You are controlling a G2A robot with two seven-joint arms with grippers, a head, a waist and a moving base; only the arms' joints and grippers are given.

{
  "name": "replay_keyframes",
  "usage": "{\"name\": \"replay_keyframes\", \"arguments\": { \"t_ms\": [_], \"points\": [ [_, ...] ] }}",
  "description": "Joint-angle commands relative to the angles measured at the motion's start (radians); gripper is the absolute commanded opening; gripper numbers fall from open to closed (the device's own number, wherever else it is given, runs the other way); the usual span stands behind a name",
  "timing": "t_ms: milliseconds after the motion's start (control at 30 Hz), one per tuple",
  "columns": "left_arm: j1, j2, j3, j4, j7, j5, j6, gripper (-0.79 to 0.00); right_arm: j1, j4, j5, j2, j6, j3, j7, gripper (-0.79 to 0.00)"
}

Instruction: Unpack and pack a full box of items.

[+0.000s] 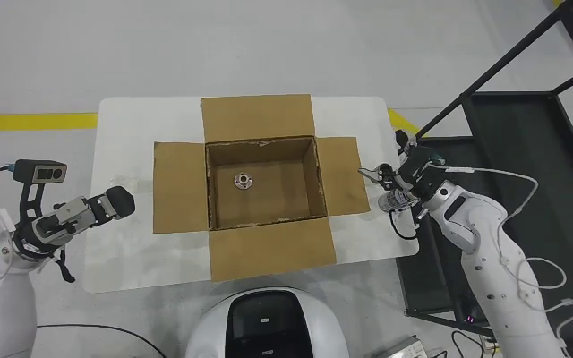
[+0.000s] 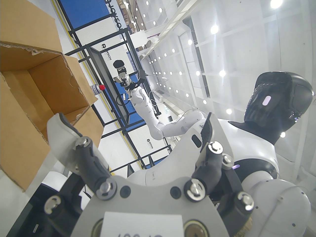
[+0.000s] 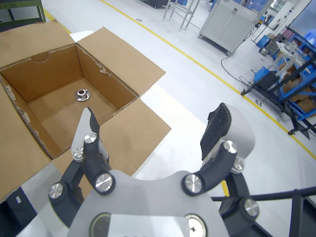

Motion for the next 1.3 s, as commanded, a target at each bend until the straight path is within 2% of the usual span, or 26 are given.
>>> {"name": "replay_keyframes", "arguments": {
  "t_ms": [0, 100, 233, 367, 433, 1000, 1100, 1267],
  "points": [
    [0.000, 0.000, 0.000, 0.000, 0.000, 0.000, 0.000, 0.000, 0.040, -0.034, -0.014, 0.003, -0.050, -0.016, 0.065, 0.000],
    [0.000, 0.000, 0.000, 0.000, 0.000, 0.000, 0.000, 0.000, 0.156, -0.053, 0.003, 0.002, -0.106, -0.091, 0.199, 0.000],
    [0.000, 0.000, 0.000, 0.000, 0.000, 0.000, 0.000, 0.000, 0.340, -0.024, 0.024, -0.011, -0.154, -0.252, 0.375, 0.000],
    [0.000, 0.000, 0.000, 0.000, 0.000, 0.000, 0.000, 0.000, 0.488, 0.038, 0.103, -0.036, -0.124, -0.404, 0.538, 0.000],
    [0.000, 0.000, 0.000, 0.000, 0.000, 0.000, 0.000, 0.000, 0.532, 0.068, 0.117, -0.046, -0.118, -0.456, 0.577, 0.000],
    [0.000, 0.000, 0.000, 0.000, 0.000, 0.000, 0.000, 0.000, 0.547, 0.089, 0.127, -0.048, -0.136, -0.469, 0.574, 0.000],
    [0.000, 0.000, 0.000, 0.000, 0.000, 0.000, 0.000, 0.000, 0.651, 0.155, 0.180, -0.071, -0.183, -0.574, 0.632, 0.000],
    [0.000, 0.000, 0.000, 0.000, 0.000, 0.000, 0.000, 0.000, 0.855, 0.352, 0.270, -0.149, -0.213, -0.817, 0.653, 0.000]
  ]
}}
